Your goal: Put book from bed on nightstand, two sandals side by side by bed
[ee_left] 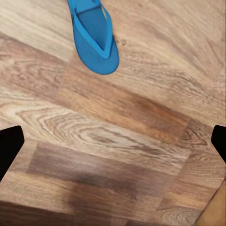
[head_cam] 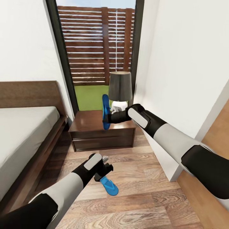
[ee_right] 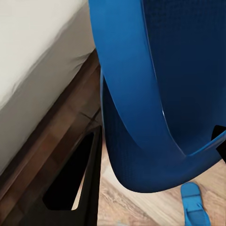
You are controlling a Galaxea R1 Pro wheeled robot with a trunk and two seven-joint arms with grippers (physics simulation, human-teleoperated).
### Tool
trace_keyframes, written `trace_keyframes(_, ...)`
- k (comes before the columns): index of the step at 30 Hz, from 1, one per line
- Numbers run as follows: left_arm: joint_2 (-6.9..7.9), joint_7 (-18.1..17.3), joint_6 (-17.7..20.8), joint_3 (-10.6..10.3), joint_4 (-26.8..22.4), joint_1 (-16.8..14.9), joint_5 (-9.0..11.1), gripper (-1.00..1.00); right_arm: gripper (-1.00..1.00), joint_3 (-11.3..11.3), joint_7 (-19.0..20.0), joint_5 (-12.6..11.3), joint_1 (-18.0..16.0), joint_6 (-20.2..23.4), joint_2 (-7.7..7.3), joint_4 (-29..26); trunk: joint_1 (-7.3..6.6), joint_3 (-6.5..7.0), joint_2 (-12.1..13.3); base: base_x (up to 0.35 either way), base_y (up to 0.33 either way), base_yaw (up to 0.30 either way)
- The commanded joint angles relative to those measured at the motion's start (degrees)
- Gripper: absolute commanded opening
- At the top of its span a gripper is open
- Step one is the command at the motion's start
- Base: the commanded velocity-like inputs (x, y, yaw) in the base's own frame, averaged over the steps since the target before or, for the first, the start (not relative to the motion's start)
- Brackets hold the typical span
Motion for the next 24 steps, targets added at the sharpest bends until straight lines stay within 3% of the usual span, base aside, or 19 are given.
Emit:
trace_keyframes(1,0.00,0.28,0.19,-0.09,-0.03,-0.06,0.07,1.00,-1.00,0.09,0.49,0.20,-0.14,0.09,-0.01,0.00,0.01,-0.38,-0.05,0.000,0.000,0.000)
trace_keyframes(11,0.00,0.33,0.10,-0.01,0.03,-0.17,0.10,1.00,-1.00,-0.02,0.62,0.21,-0.53,0.30,-0.01,-2.56,0.27,-3.52,-0.18,0.000,0.000,0.000)
trace_keyframes(21,0.00,0.28,-0.01,0.06,1.90,-0.19,0.18,1.00,-1.00,-0.28,0.78,0.13,-0.59,1.60,-0.23,-13.28,0.52,-6.66,-0.32,0.000,0.000,0.000)
trace_keyframes(24,0.00,0.28,-0.04,0.06,2.08,-0.19,0.19,1.00,-1.00,-2.46,0.77,0.12,-0.68,2.81,-0.24,-15.44,0.60,-7.61,-0.36,0.000,0.000,0.000)
